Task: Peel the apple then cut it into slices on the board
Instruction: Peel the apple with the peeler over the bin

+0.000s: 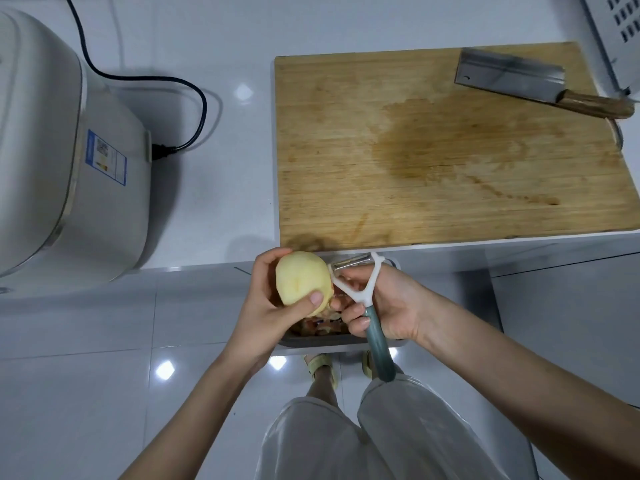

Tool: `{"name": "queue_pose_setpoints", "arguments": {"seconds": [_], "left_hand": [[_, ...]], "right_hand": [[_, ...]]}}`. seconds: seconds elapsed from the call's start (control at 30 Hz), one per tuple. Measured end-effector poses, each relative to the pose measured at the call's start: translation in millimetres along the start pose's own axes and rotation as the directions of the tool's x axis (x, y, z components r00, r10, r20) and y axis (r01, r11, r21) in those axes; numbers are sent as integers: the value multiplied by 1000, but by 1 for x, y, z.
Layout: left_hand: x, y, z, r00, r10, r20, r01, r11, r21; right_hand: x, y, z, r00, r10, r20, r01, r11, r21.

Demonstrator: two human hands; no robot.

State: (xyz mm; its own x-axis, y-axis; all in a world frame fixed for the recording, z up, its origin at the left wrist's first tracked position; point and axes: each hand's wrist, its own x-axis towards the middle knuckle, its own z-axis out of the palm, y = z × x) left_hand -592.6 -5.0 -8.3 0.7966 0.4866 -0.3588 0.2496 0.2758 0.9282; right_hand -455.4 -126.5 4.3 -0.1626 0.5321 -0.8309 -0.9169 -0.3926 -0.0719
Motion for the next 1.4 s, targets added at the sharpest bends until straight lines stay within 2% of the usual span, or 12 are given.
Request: {"name": "queue_pose_setpoints", "arguments": {"seconds": [0.2, 0.33, 0.4, 0.57, 0.7, 0.83, 0.93, 1.03, 1.1, 1.2, 1.3, 1.4], "left_hand": [[3, -1, -8, 971, -150, 188, 161, 986, -44], [17, 4, 2, 930, -342, 132, 365, 902, -232], [14, 9, 11, 964, -264, 37, 266, 943, -200], [11, 16, 5, 951, -291, 101, 306, 931, -201], [18, 20, -8, 819, -484, 308, 565, 775, -283], [20, 16, -16, 776, -457, 434, 624, 657, -424], [17, 14, -16, 783, -444, 435, 619, 627, -474], [16, 10, -19, 803, -433, 409, 594, 633, -497], [16, 10, -21, 821, -418, 390, 569, 653, -499], [15, 10, -24, 832, -395, 390, 552, 669, -499], [14, 11, -23, 818, -392, 421, 569, 653, -499], [13, 10, -22, 815, -409, 410, 578, 620, -530]], "right_hand": [[-7, 3, 6, 967, -214, -139, 198, 973, -121], [-11, 12, 17, 880, -376, -291, 311, 918, -244], [-11, 18, 21, 801, -503, -324, 378, 845, -378], [-14, 22, 22, 702, -652, -286, 470, 727, -501], [-16, 22, 19, 641, -748, -173, 519, 588, -621], [-15, 19, 13, 629, -777, -23, 538, 456, -709], [-15, 16, 4, 536, -843, 54, 500, 266, -824], [-11, 9, -10, 165, -943, 289, 57, -284, -957], [-3, 8, -14, 202, -866, 458, -256, -498, -829], [13, 12, -19, 370, -818, 440, -435, -571, -696], [15, 10, -18, 322, -813, 486, -447, -582, -679], [9, 4, -16, 244, -797, 553, -238, -602, -762]]}}
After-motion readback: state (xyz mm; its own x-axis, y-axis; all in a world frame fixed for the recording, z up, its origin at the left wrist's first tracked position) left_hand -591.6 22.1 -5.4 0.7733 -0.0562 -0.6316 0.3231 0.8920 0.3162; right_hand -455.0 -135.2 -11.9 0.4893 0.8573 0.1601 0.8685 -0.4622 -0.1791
